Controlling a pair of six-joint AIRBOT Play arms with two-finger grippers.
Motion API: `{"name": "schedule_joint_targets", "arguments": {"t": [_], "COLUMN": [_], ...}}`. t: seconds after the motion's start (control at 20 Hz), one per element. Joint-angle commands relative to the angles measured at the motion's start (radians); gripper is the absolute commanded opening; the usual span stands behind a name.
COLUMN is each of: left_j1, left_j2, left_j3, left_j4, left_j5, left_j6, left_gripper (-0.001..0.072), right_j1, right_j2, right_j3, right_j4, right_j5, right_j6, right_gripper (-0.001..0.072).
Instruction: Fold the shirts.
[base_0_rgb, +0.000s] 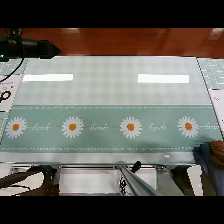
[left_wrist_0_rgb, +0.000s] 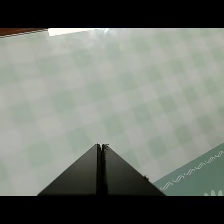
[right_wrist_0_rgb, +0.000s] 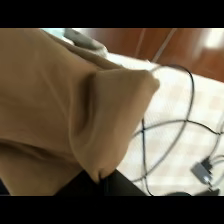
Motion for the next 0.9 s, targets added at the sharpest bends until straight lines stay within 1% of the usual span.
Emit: {"name": "schedule_joint_targets", "arguments": {"t": [0.0, 0.15, 0.2, 0.25, 0.3, 0.35, 0.4, 0.5, 0.6, 0.65, 0.7, 0.75, 0.8, 0.85], "left_j1": [0.021, 0.046, 0.047, 0.048, 0.048, 0.048, 0.048, 0.048, 0.047, 0.045, 0.042, 0.033, 0.018, -0.003], "left_j2": [0.0, 0.0, 0.0, 0.0, 0.0, 0.0, 0.0, 0.0, 0.0, -0.001, -0.003, -0.006, -0.01, -0.011], "left_j3": [0.001, 0.001, 0.001, 0.001, 0.001, 0.001, 0.001, 0.001, 0.001, 0.001, 0.001, 0.001, 0.001, 0.001], "left_j4": [0.0, 0.003, 0.004, 0.004, 0.008, 0.016, 0.028, 0.036, 0.036, 0.036, 0.036, 0.038, 0.06, 0.101], "left_j5": [0.0, 0.0, 0.0, 0.0, 0.0, 0.0, 0.0, 0.0, -0.003, 0.0, 0.004, 0.003, -0.008, -0.04], "left_j6": [0.032, 0.032, 0.032, 0.032, 0.032, 0.032, 0.032, 0.071, 0.081, 0.081, 0.08, 0.066, 0.021, -0.023], "left_gripper": [0.0018, 0.0018, 0.0018, 0.0018, 0.0018, 0.0018, 0.0018, 0.0018, 0.0019, 0.0035, 0.0166, 0.0407, 0.0533, 0.0534], "right_j1": [-0.067, -0.069, -0.069, -0.069, -0.069, -0.069, -0.063, 0.01, 0.165, 0.258, 0.365, 0.464, 0.57, 0.662], "right_j2": [0.011, 0.011, 0.011, 0.011, 0.011, 0.008, -0.01, -0.075, -0.164, -0.208, -0.252, -0.288, -0.321, -0.341], "right_j3": [-0.108, -0.236, -0.281, -0.327, -0.364, -0.383, -0.386, -0.356, -0.256, -0.191, -0.117, -0.05, 0.016, 0.064], "right_j4": [-0.118, -0.2, -0.219, -0.249, -0.264, -0.259, -0.246, -0.19, -0.082, -0.016, 0.069, 0.162, 0.273, 0.373], "right_j5": [-0.022, -0.072, -0.073, -0.08, -0.088, -0.101, -0.106, -0.11, -0.147, -0.173, -0.202, -0.233, -0.256, -0.272], "right_j6": [-0.124, -0.158, -0.178, -0.193, -0.195, -0.218, -0.243, -0.253, -0.258, -0.257, -0.252, -0.24, -0.207, -0.185], "right_gripper": [0.0031, 0.0033, 0.006, 0.0249, 0.0357, 0.0385, 0.0386, 0.0386, 0.0386, 0.0385, 0.0386, 0.0387, 0.0445, 0.0534]}}
